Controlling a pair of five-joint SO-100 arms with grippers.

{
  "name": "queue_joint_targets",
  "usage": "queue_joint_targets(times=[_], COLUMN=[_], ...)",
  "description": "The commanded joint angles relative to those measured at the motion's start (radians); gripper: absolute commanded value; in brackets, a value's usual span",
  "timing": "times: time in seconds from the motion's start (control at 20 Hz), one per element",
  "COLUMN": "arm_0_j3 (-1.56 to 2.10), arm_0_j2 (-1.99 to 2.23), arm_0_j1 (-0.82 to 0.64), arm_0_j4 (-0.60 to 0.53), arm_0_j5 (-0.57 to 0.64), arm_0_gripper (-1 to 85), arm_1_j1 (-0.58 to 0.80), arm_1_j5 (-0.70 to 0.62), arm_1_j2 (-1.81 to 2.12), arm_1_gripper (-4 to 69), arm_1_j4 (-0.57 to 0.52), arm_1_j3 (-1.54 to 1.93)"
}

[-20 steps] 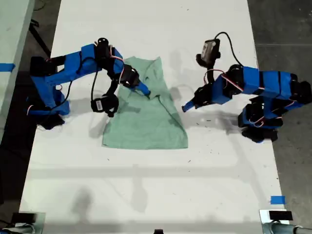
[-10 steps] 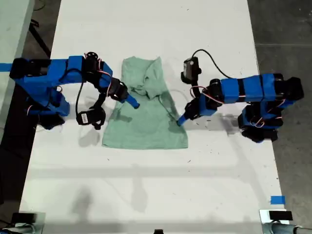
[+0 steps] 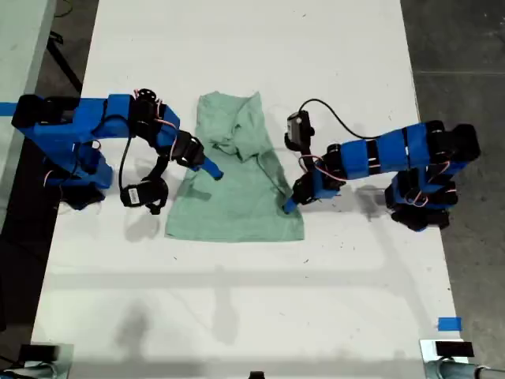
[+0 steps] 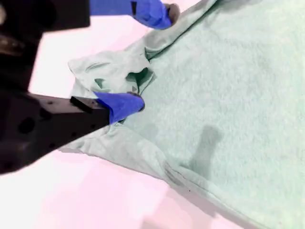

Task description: Fold t-shirt

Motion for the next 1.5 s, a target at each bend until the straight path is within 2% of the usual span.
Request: queue_joint_targets(times=[0.0,0.1,0.35,0.8,0.95,1.25,1.45], arm_0_j3=[-0.008,-0.006,0.008,0.008,0.008,0.014,0.020], arm_0_j2=[0.051,0.049,0.048,0.038,0.037,0.037,0.037], arm_0_j1=[0.011,0.006,-0.003,-0.012,-0.011,-0.011,-0.012], arm_0_j4=[-0.023,-0.023,-0.025,-0.037,-0.038,-0.040,-0.041], arm_0_j5=[-0.011,-0.011,-0.011,-0.011,-0.011,-0.009,-0.008], arm_0_gripper=[28.0,28.0,27.9,27.6,27.6,27.6,27.6], arm_1_j1=[0.015,0.031,0.049,0.069,0.061,0.028,0.025], arm_1_j5=[-0.015,-0.017,-0.018,-0.005,-0.005,-0.017,0.025], arm_1_j2=[-0.005,-0.021,-0.083,-0.112,-0.107,-0.091,-0.132], arm_1_gripper=[25.0,22.7,8.6,-0.8,-0.8,-0.9,-0.9], arm_1_j4=[-0.063,-0.095,-0.123,-0.086,0.021,0.379,0.433], arm_1_j3=[0.012,0.040,0.037,0.021,-0.043,-0.305,-0.506])
